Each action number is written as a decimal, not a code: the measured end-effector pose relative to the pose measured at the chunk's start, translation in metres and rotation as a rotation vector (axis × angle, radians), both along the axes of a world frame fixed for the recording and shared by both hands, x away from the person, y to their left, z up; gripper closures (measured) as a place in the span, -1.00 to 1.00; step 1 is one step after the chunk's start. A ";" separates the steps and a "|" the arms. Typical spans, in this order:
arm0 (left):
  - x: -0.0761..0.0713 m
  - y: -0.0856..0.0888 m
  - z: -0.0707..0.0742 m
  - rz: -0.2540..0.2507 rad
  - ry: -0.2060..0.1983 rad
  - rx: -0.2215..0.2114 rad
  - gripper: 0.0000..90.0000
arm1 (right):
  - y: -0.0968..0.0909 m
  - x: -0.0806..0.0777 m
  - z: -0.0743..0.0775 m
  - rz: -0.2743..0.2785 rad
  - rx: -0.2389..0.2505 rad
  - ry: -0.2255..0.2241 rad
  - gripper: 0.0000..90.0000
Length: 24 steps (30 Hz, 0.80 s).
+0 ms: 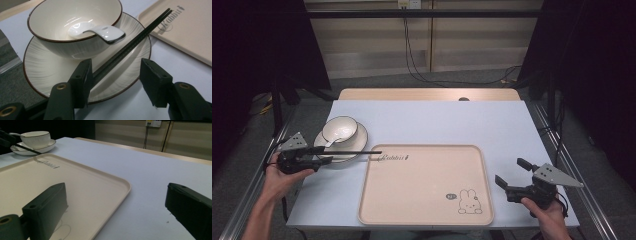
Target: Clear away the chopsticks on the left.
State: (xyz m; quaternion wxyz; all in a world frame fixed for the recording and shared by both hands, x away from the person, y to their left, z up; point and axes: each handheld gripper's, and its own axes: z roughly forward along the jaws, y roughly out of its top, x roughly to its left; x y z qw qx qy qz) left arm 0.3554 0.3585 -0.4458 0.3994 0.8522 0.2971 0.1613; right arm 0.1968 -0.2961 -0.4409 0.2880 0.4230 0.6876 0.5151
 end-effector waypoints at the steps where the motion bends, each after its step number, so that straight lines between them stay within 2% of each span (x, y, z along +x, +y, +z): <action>1: 0.000 0.000 0.000 0.000 0.000 0.000 0.10 | 0.000 0.000 0.000 0.000 0.000 0.000 -0.92; 2: 0.003 -0.001 -0.001 -0.006 0.007 0.018 0.13 | 0.000 0.000 0.000 -0.004 -0.001 -0.002 -0.92; 4: 0.004 -0.002 -0.001 -0.011 0.002 0.022 0.17 | 0.000 0.000 0.000 -0.002 -0.003 -0.001 -0.92; 5: 0.005 -0.004 -0.002 -0.017 0.000 0.030 0.28 | 0.000 -0.001 0.000 -0.001 0.000 0.002 -0.92; 7: 0.007 -0.006 -0.003 -0.021 -0.001 0.052 0.34 | 0.000 -0.001 0.000 -0.002 0.000 0.002 -0.92; 10: 0.007 -0.007 -0.003 -0.025 0.005 0.051 0.40 | 0.000 -0.001 0.000 0.000 0.002 0.003 -0.92; 11: 0.007 -0.009 -0.004 -0.024 0.018 0.072 0.41 | 0.000 -0.001 0.000 0.002 0.002 0.003 -0.92; 15: 0.010 -0.011 -0.003 -0.035 0.022 0.087 0.53 | 0.000 -0.001 0.000 0.001 0.001 0.003 -0.92; 17: 0.011 -0.011 -0.003 -0.046 0.026 0.080 0.54 | 0.000 0.000 0.000 -0.001 -0.001 0.000 -0.92; 19: 0.011 -0.013 -0.002 -0.058 0.044 0.104 0.58 | -0.001 -0.001 0.000 0.003 0.001 0.007 -0.92; 20: 0.013 -0.014 -0.002 -0.069 0.038 0.115 0.59 | -0.001 0.000 0.000 0.004 0.000 0.008 -0.92; 22: 0.016 -0.015 -0.002 -0.096 0.055 0.104 0.62 | -0.001 0.000 0.000 -0.001 -0.001 0.007 -0.92; 24: 0.016 -0.016 -0.003 -0.098 0.056 0.100 0.66 | -0.001 0.000 0.000 -0.004 -0.001 0.005 -0.92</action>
